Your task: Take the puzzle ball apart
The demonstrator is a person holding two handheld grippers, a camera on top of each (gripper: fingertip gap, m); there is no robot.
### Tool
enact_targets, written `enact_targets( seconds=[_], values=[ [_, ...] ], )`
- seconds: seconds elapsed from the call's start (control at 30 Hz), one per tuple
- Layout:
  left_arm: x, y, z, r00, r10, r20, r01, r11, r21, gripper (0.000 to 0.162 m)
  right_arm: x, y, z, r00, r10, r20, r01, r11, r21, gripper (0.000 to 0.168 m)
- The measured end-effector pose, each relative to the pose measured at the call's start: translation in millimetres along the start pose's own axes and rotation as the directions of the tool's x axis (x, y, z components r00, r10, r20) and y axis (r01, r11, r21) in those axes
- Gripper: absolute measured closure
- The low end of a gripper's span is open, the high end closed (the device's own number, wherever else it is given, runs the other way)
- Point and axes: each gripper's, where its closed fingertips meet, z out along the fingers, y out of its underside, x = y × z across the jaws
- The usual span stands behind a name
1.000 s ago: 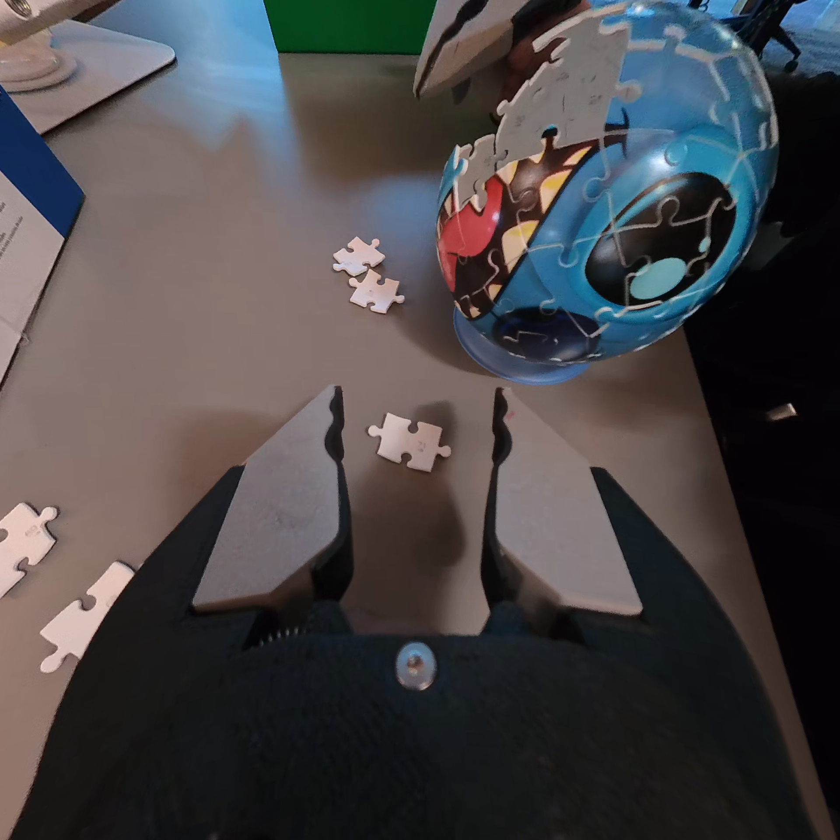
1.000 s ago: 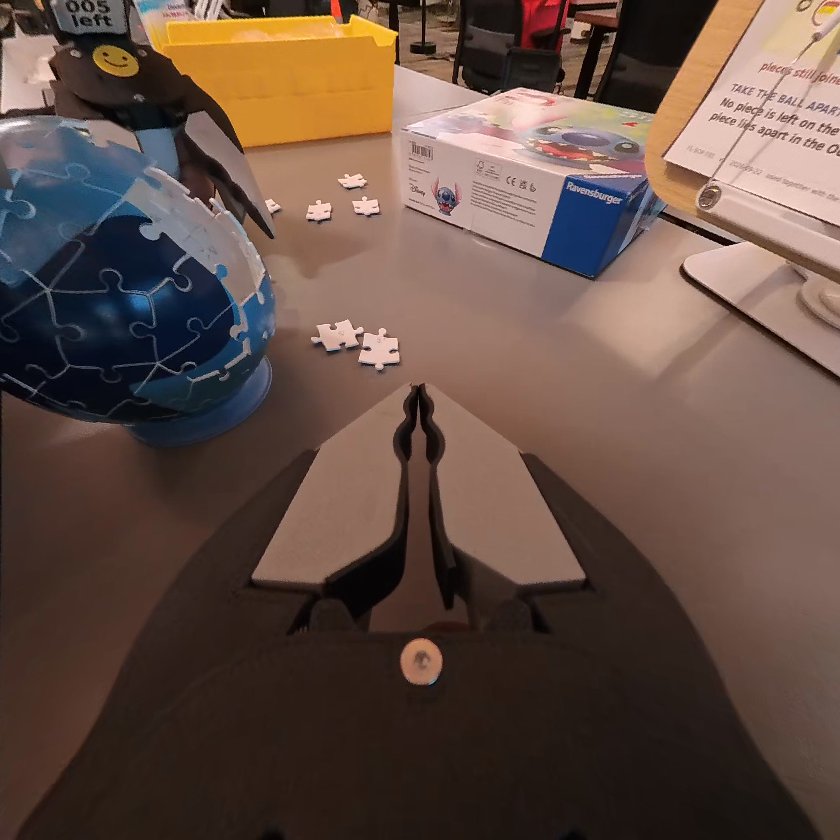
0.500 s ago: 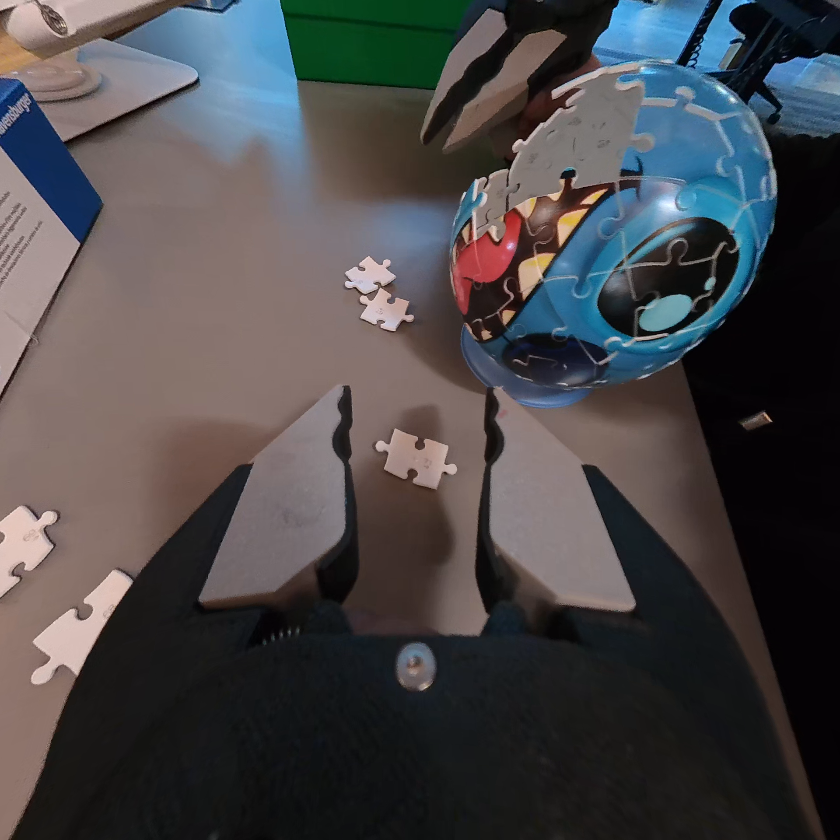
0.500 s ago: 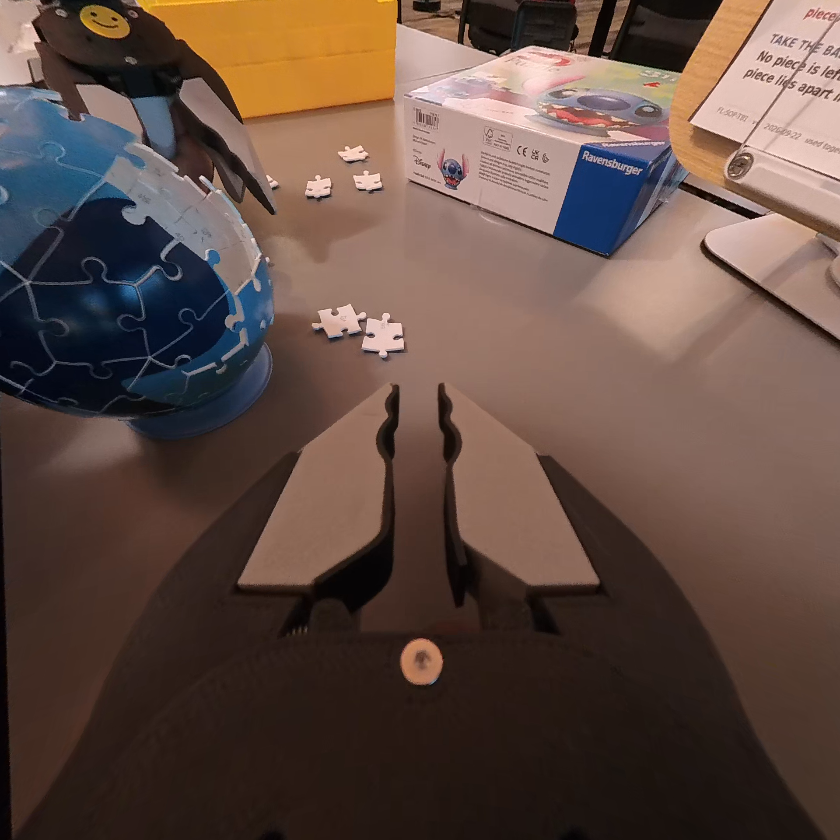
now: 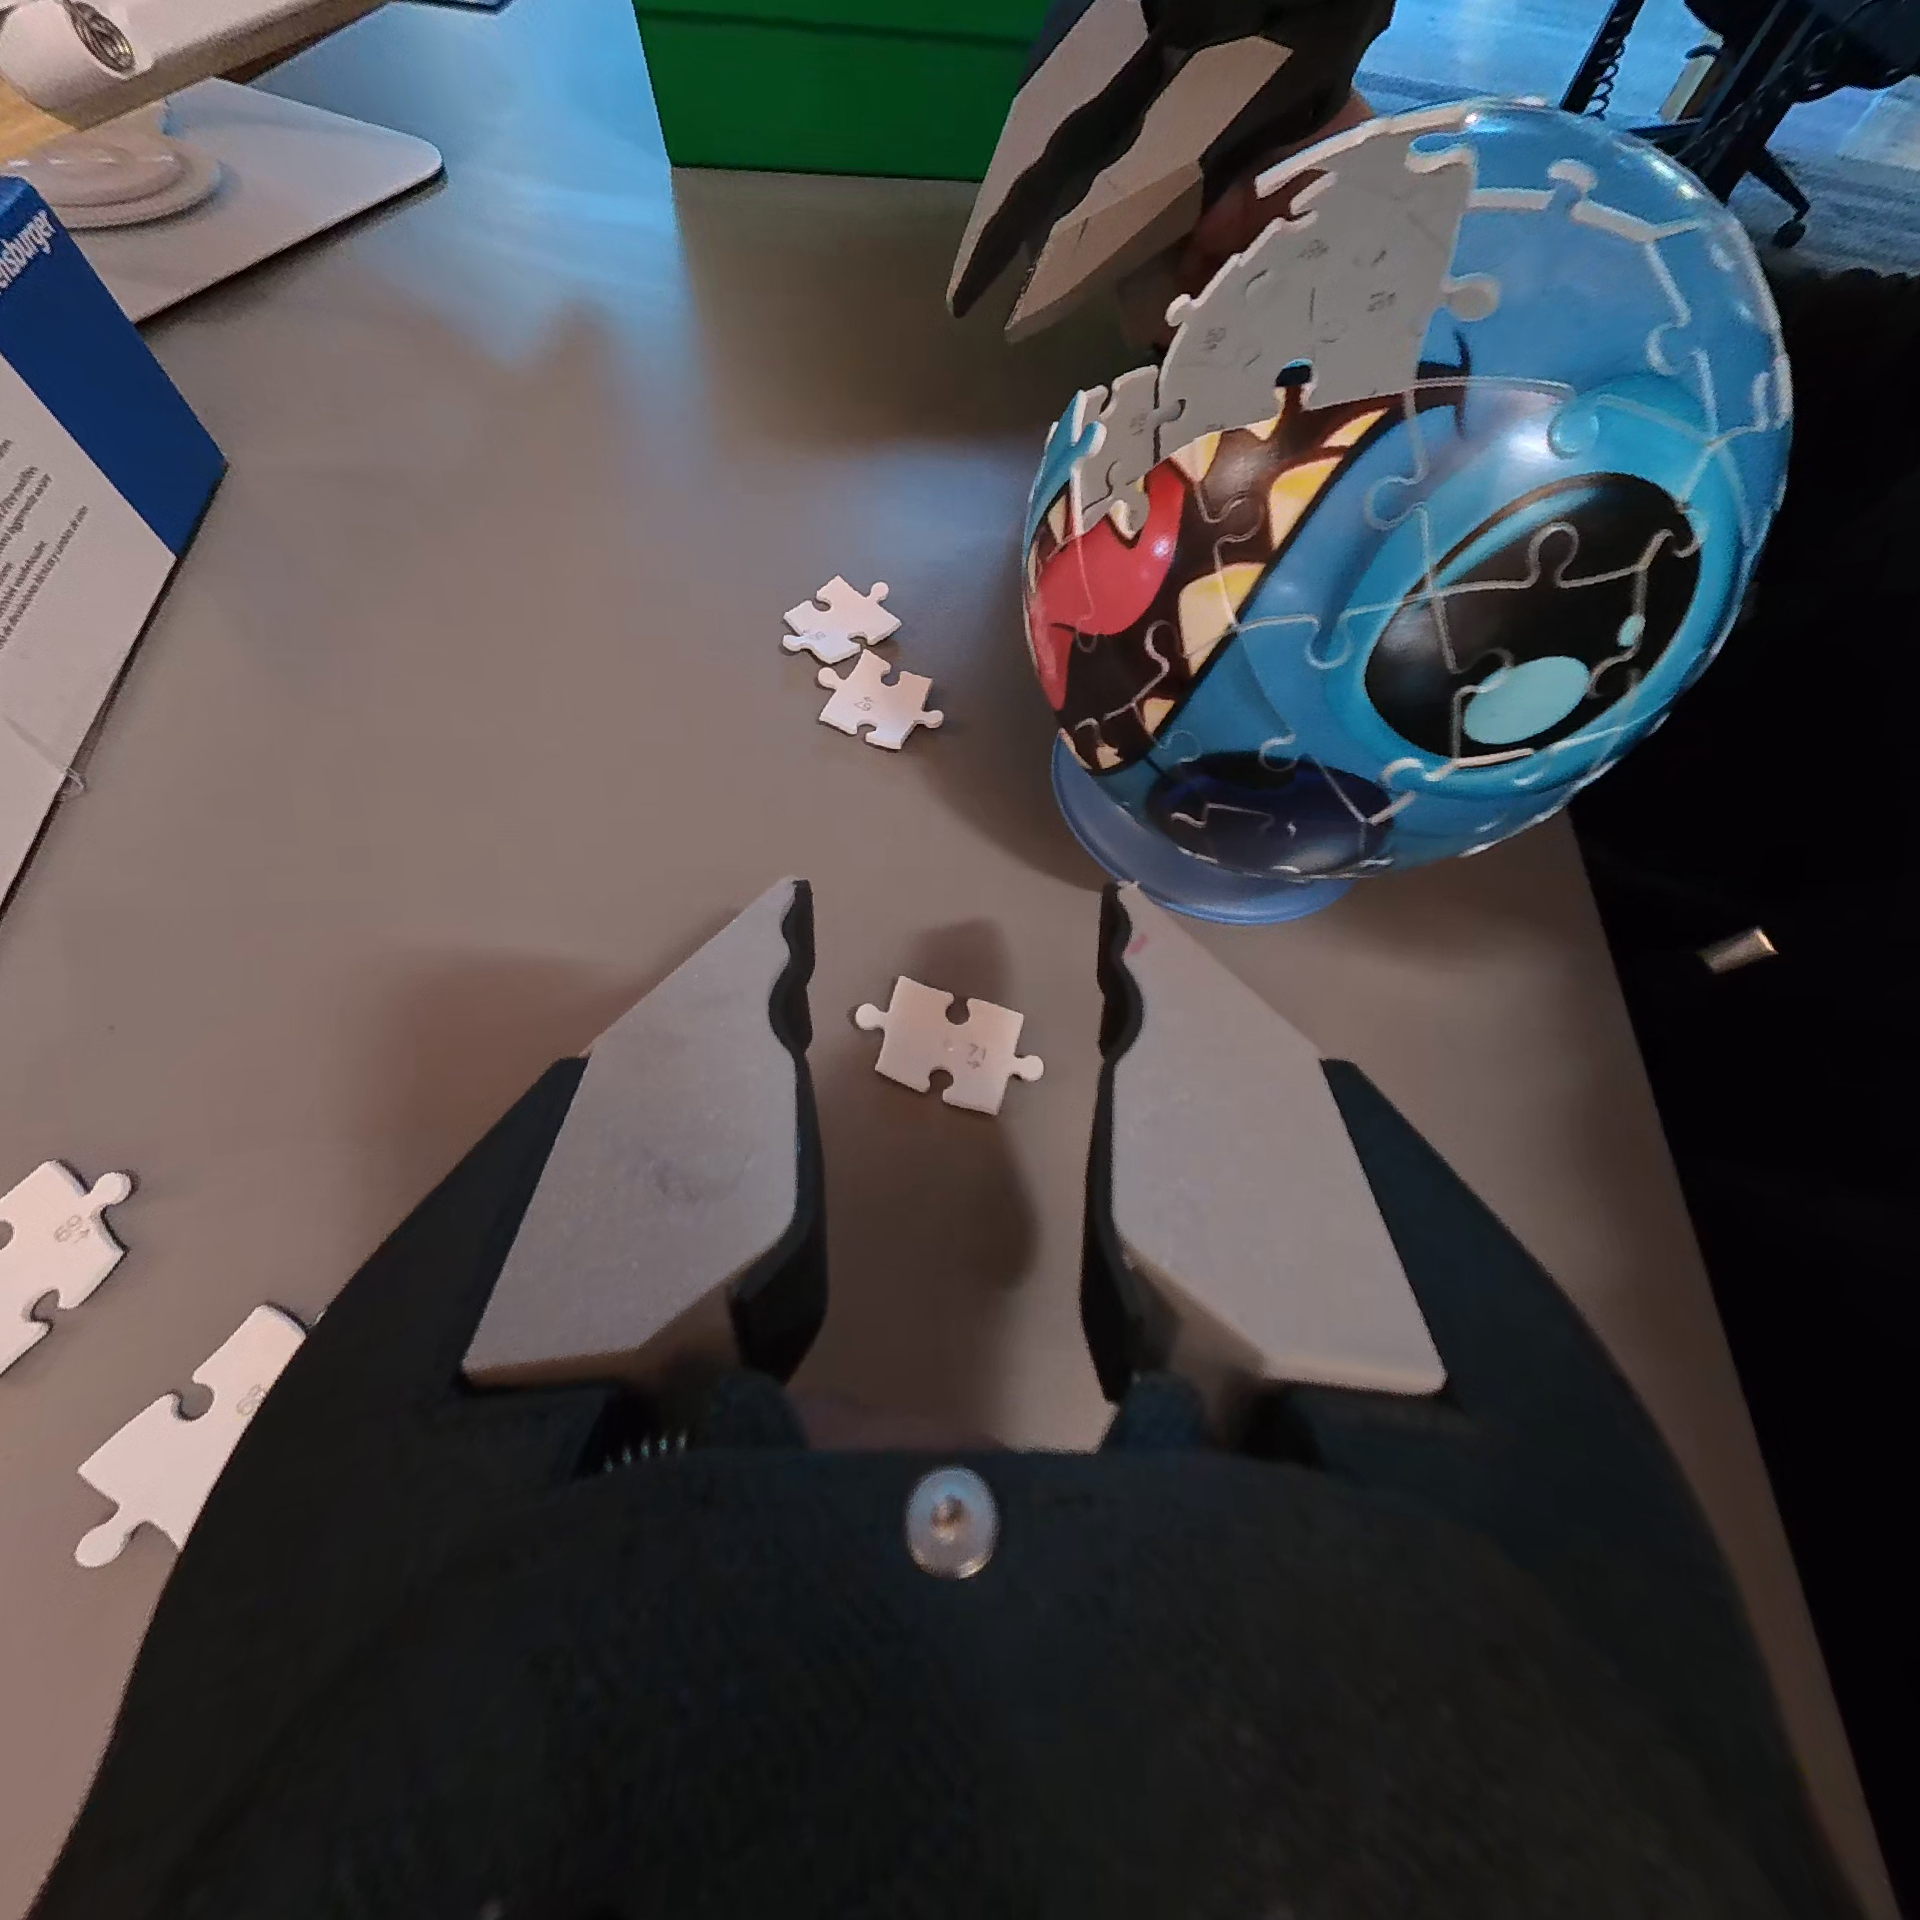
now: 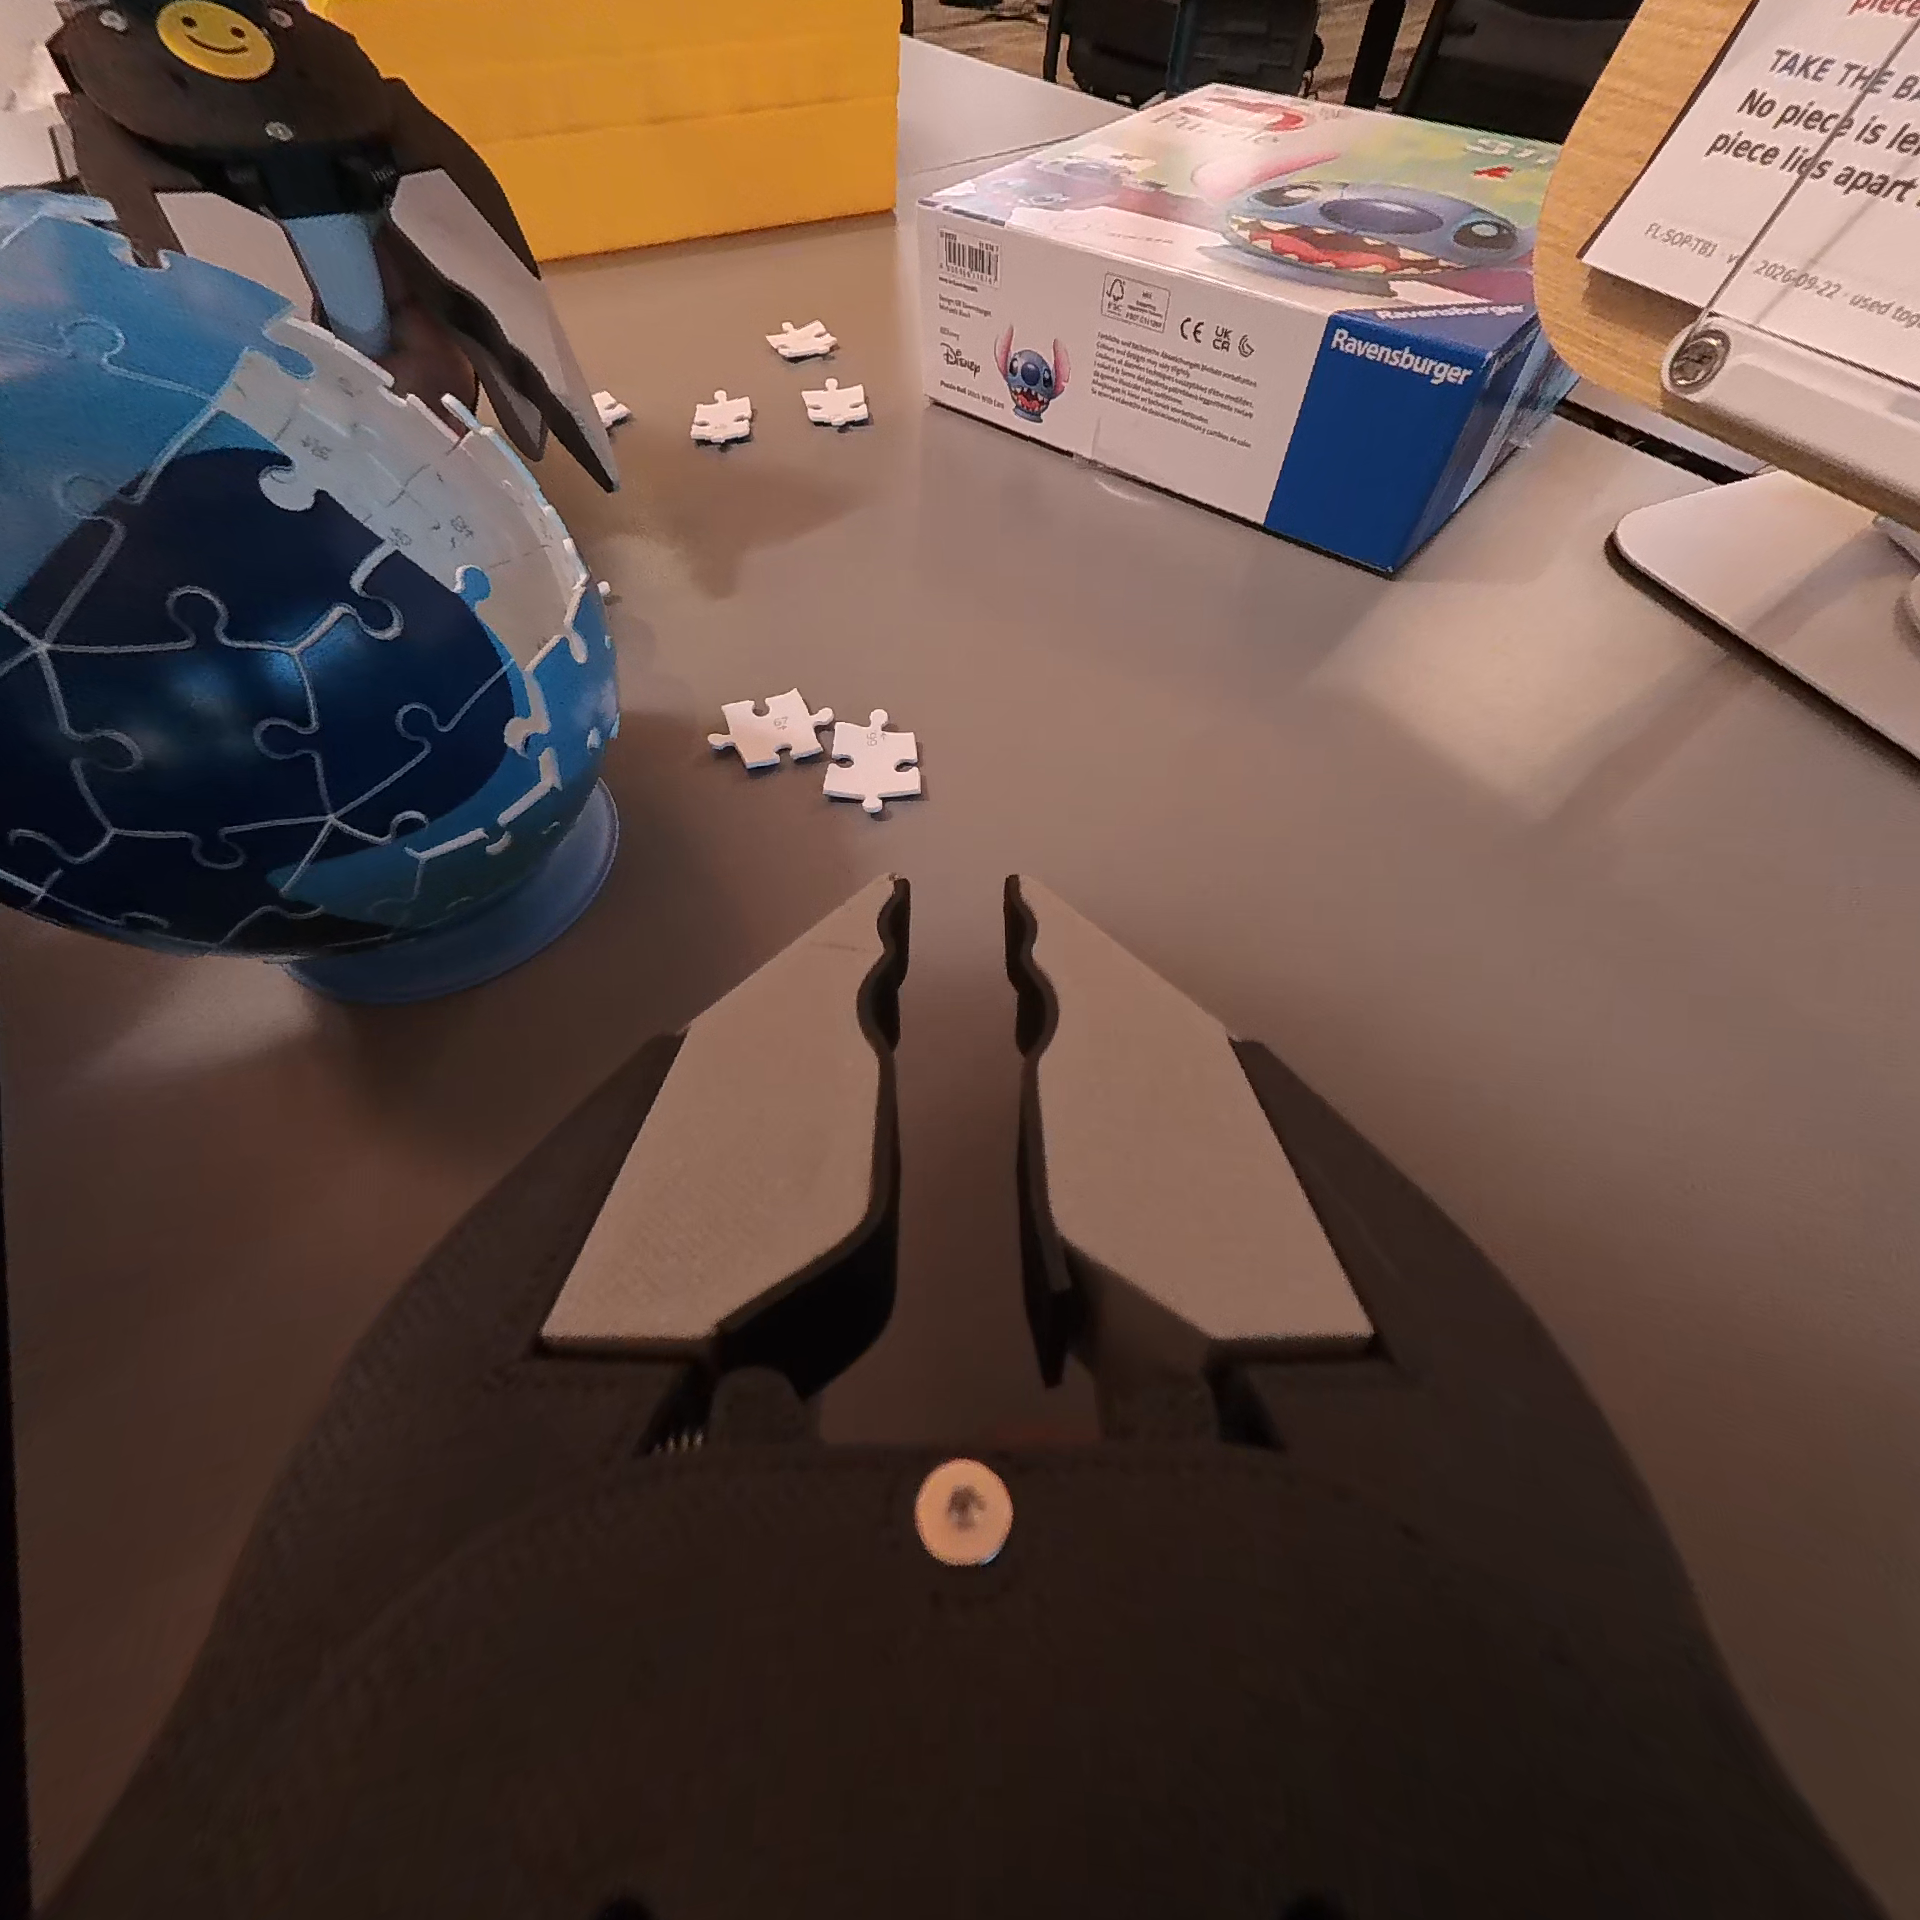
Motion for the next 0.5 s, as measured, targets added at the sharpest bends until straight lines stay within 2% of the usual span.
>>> enact_targets(
  seconds=[0.5],
  values=[
    [-0.9, 0.2, 0.2, 1.0, -0.01, 0.0, 0.01, 1.0, -0.002, 0.11, -4.5, 3.0, 3.4, 0.999, 0.01, 0.041, -0.008, 1.0, -0.025, 0.154]
  ],
)
